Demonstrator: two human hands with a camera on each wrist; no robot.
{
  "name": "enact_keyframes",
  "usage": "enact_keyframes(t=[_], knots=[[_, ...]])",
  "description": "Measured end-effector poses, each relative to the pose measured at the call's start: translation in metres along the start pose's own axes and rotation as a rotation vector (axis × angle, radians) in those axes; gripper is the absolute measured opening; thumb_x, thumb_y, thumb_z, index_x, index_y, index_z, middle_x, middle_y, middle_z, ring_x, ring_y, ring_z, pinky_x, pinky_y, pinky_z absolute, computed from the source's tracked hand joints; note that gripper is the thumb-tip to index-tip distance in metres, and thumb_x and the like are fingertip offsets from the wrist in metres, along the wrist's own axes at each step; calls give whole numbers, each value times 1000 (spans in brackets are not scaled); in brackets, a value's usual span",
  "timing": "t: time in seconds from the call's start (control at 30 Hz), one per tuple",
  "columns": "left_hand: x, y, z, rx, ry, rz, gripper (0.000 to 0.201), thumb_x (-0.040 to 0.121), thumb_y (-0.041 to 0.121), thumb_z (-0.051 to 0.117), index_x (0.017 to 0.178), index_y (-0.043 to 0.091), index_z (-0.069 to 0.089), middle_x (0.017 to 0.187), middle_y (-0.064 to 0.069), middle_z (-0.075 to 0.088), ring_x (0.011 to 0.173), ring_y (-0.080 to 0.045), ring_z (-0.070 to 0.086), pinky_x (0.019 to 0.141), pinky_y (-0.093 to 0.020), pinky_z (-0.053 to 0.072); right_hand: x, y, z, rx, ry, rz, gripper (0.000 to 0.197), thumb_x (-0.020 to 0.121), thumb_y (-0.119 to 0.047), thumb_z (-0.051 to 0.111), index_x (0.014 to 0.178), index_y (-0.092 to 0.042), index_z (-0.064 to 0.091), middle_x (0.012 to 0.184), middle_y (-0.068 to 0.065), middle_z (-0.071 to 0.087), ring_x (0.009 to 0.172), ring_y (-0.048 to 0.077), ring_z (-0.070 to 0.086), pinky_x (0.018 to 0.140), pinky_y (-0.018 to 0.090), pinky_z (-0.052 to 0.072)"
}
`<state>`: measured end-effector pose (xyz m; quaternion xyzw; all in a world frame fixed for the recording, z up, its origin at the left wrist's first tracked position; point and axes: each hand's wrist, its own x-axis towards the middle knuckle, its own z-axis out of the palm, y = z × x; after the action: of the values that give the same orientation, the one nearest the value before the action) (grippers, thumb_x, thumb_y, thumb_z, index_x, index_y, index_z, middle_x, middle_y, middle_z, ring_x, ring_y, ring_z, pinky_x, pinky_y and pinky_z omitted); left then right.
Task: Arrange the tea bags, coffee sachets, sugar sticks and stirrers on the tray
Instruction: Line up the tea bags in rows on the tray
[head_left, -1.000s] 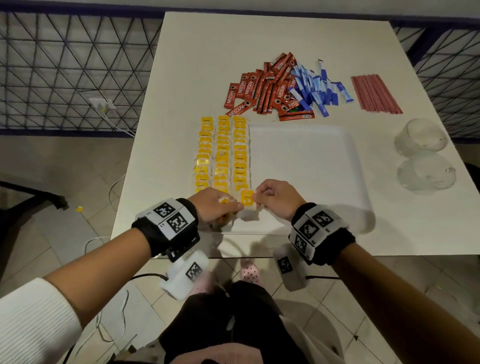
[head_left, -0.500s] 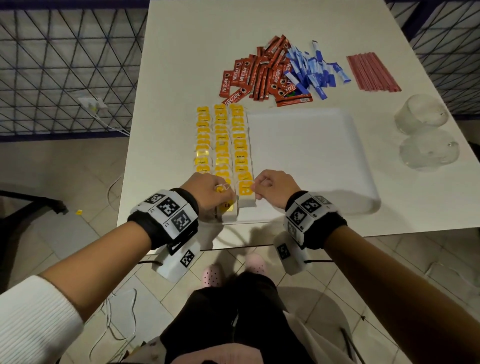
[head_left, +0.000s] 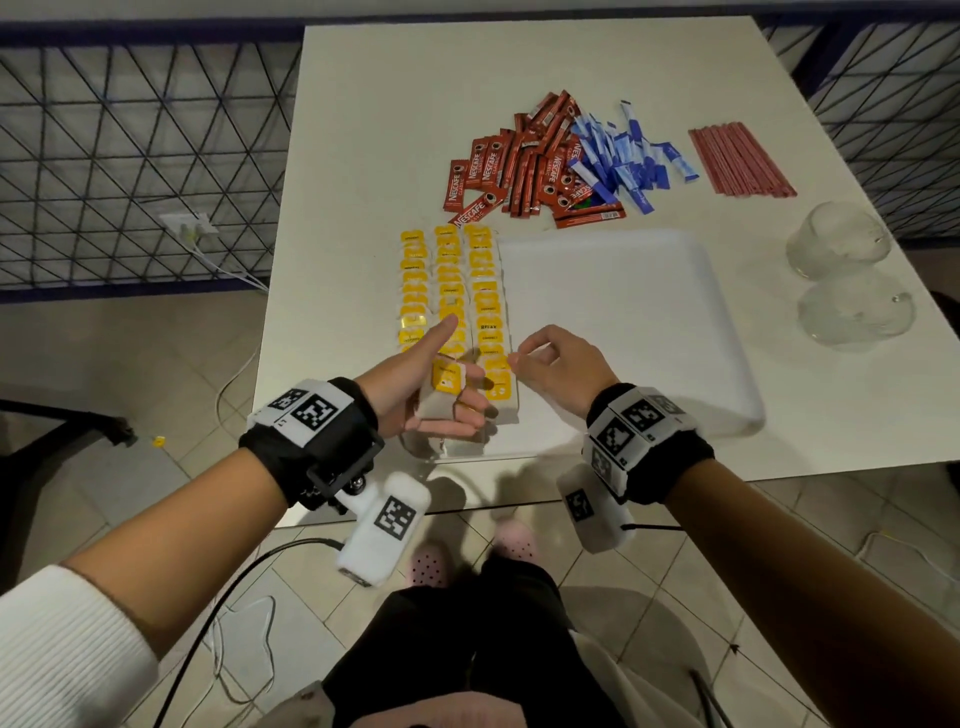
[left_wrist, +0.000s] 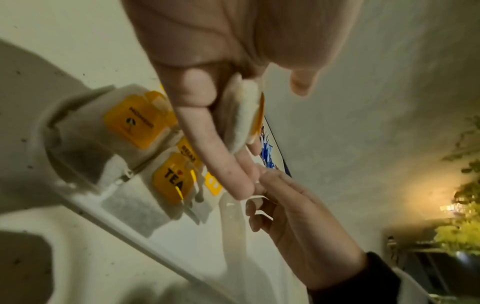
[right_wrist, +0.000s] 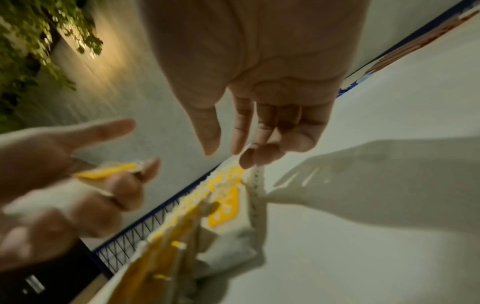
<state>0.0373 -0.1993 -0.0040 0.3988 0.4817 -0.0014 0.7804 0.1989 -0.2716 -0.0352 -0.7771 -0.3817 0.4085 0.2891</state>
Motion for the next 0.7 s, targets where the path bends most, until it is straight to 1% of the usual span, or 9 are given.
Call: enact_keyframes(t=[0.07,0.17,0.2,0.27,0.37,0.43,0.53,0.63,0.7], knots=[[-1,2,-3,-103,-69,-10,53,92,54,35,95,7,60,82,-14,65,63,-21,68,64,-31,59,-6,-10,-3,69,-59,-52,13,86,-32,62,92,-20,60,76,-3,54,70,11,51,69,24,40],[-4,5,-1,-184,-111,9,28,94,13,36,106,-2,57,93,-17,66,73,-23,70,74,-30,57,-13,-23,-5,121,-149,-101,11,86,-30,62,95,-23,62,77,-4,51,67,5,48,63,18,36],[-3,5,-1,-207,-100,25,28,92,1,33,108,-6,55,98,-18,66,76,-23,70,75,-30,56,-15,-25,-4,131,-163,-120,11,86,-28,63,96,-24,62,76,-5,50,66,4,47,63,17,35],[-1,4,0,-235,-88,73,31,92,-9,29,114,-8,51,108,-18,64,82,-23,70,75,-29,56,-16,-29,-4,137,-169,-158,12,85,-25,65,97,-24,62,75,-5,49,64,2,46,65,14,34],[0,1,1,-152,-89,140,27,96,-2,36,114,-2,56,104,-10,66,86,-19,68,77,-30,56,-16,-31,-4,114,-133,-188,13,83,-23,67,95,-24,62,78,-5,50,61,1,43,65,13,34],[0,0,3,-64,-75,164,23,97,3,39,107,5,60,99,-7,65,90,-16,62,77,-30,55,-18,-33,-5,117,-123,-208,12,82,-21,68,92,-24,62,83,-3,50,61,2,42,65,13,35],[1,-4,7,69,-67,174,17,96,11,44,96,15,61,96,-4,64,91,-11,61,77,-24,54,-21,-33,-7,79,-106,-241,15,82,-20,69,75,-28,57,86,-3,51,65,3,42,70,16,36],[5,-7,6,295,-44,247,13,93,17,51,98,24,62,103,-1,65,98,-11,60,84,-24,50,-21,-31,-10,80,-109,-212,22,81,-19,69,69,-30,55,79,-9,53,64,4,42,67,17,36],[7,-6,4,474,10,359,16,89,18,59,97,31,60,104,3,64,95,-9,60,87,-22,47,-22,-29,-15,61,-131,-182,16,82,-19,69,71,-23,58,70,-13,52,61,4,42,62,14,35]])
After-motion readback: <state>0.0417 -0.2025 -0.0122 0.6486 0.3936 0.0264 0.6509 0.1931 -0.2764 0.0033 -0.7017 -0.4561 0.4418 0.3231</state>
